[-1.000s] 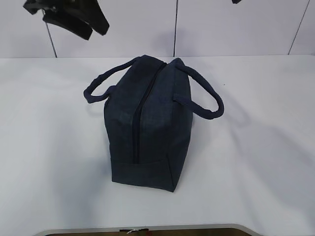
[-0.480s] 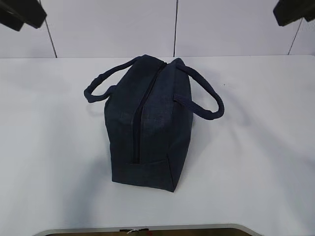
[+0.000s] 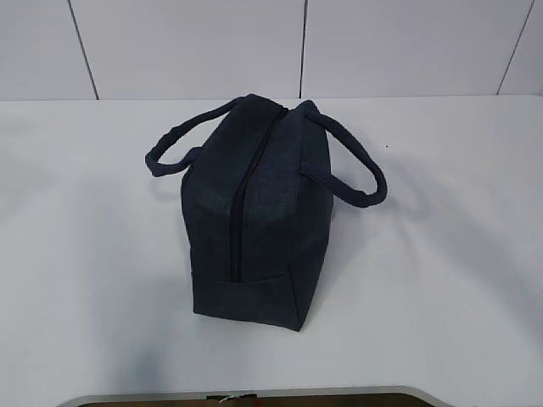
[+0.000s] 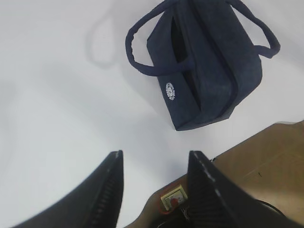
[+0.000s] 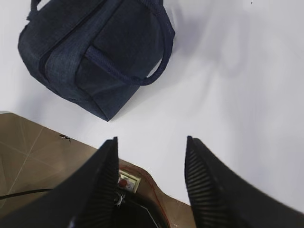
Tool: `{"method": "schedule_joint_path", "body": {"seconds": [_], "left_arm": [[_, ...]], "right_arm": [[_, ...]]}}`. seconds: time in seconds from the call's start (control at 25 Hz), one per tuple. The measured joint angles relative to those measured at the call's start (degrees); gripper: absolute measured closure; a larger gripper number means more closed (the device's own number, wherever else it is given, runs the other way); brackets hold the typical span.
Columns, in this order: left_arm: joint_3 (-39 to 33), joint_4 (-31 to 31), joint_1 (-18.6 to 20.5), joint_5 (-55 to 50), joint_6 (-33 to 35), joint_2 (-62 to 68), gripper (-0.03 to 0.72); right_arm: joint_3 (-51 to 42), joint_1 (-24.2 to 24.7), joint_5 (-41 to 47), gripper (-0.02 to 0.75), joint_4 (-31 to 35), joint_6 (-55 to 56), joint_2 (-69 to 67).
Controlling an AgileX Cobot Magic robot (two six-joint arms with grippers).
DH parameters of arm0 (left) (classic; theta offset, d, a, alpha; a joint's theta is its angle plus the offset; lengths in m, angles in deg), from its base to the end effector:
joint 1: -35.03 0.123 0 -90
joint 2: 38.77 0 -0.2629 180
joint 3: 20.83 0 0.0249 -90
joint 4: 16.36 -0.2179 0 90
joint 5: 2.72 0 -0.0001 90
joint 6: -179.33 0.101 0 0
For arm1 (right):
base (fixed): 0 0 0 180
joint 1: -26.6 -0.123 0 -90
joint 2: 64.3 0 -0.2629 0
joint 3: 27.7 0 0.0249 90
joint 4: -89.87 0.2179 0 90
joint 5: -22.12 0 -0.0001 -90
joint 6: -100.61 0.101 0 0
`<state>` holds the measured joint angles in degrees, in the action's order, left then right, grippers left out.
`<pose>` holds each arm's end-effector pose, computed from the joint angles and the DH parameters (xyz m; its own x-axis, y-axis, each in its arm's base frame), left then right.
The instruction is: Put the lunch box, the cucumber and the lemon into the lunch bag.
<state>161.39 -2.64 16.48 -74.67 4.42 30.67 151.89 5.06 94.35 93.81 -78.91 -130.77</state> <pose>0.1481 -0.0737 0.4025 -0.7059 0.2506 -0.6625 0.4606 0.8730 -0.1605 0.1386 0.0618 0.3963 -0.7144 -0.2505 -0.6534 -0.3854 0.9202 0.0687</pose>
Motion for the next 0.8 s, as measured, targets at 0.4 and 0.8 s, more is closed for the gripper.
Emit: {"method": "schedule_joint_path", "body": {"seconds": [0.4,0.8], "left_arm": [[-10.4,-1.3,0.0,-0.2,0.0,-16.3,0.370],[-22.3,-1.3,0.0,-0.5,1.3,-35.4,0.390]], "right_arm": [[-8.6,0.0,0.1,0.364,-1.0,-2.1,15.6],[-23.7,0.0,0.0,0.364,-1.3,-2.7,33.6]]}}
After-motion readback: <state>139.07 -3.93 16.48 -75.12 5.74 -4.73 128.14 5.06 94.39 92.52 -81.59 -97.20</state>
